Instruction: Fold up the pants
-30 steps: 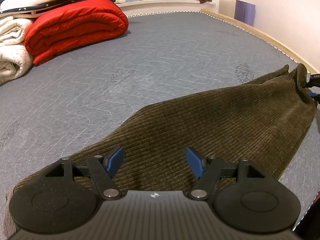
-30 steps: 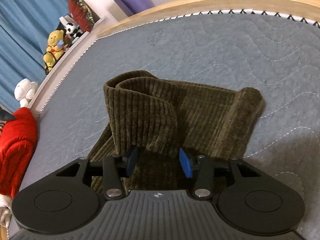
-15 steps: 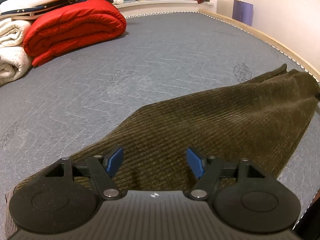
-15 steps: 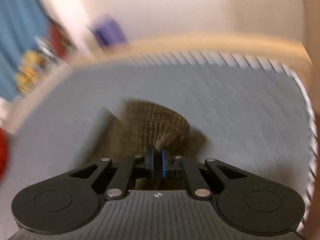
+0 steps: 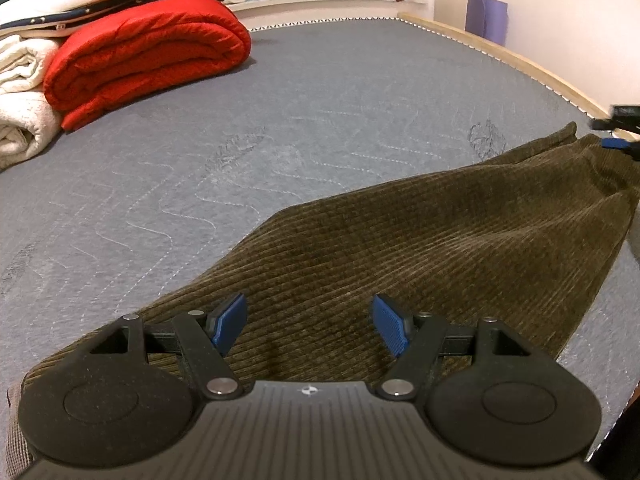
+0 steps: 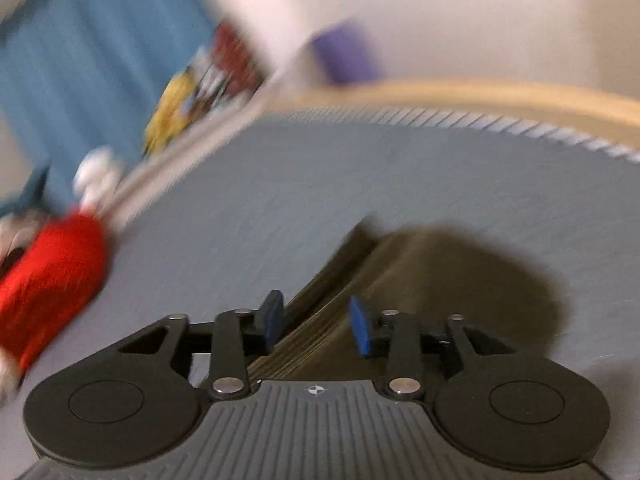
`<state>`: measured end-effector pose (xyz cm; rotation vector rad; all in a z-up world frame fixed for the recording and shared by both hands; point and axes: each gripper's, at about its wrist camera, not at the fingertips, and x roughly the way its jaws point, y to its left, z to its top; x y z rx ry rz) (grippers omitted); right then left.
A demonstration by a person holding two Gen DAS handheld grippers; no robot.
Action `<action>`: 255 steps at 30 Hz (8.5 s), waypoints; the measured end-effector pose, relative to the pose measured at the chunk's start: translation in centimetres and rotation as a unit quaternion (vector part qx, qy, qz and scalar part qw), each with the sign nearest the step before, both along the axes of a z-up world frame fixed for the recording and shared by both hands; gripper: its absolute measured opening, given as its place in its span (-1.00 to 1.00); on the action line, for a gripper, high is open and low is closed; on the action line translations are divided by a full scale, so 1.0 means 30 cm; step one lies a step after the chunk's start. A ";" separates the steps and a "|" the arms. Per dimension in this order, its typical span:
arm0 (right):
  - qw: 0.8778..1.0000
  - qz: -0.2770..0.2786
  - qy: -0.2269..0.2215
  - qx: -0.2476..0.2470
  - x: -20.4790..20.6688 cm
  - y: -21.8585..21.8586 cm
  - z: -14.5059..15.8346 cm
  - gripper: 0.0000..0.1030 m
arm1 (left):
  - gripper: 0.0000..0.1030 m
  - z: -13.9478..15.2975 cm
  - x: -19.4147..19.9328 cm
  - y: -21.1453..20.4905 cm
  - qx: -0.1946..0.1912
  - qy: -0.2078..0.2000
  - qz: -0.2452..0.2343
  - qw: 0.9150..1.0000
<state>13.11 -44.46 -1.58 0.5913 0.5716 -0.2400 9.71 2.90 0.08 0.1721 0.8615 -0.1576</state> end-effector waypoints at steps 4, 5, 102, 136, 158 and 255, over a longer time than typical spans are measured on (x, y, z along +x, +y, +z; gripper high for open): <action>0.997 0.040 0.068 -0.010 0.154 0.067 -0.057 0.24 | 0.46 -0.012 0.007 0.011 0.000 0.003 0.005 1.000; 0.996 0.034 0.083 -0.015 0.186 0.067 -0.077 0.28 | 0.46 -0.015 0.010 0.016 0.001 0.004 0.008 1.000; 0.975 -0.136 0.176 -0.019 -0.063 -0.170 -0.166 0.84 | 0.38 -0.053 -0.050 0.040 0.005 0.066 -0.039 0.997; 0.893 0.380 -0.054 -0.234 -0.130 0.973 0.202 -0.71 | 0.38 -0.057 0.012 0.076 -0.010 0.059 0.001 0.998; 0.821 0.515 -0.045 -0.244 -0.153 1.132 0.346 0.22 | 0.43 -0.005 0.037 0.132 -0.046 0.043 0.030 0.998; 0.950 0.274 0.007 -0.148 -0.309 0.793 0.017 -0.50 | 0.14 0.026 0.144 0.039 -0.181 -0.017 0.009 0.983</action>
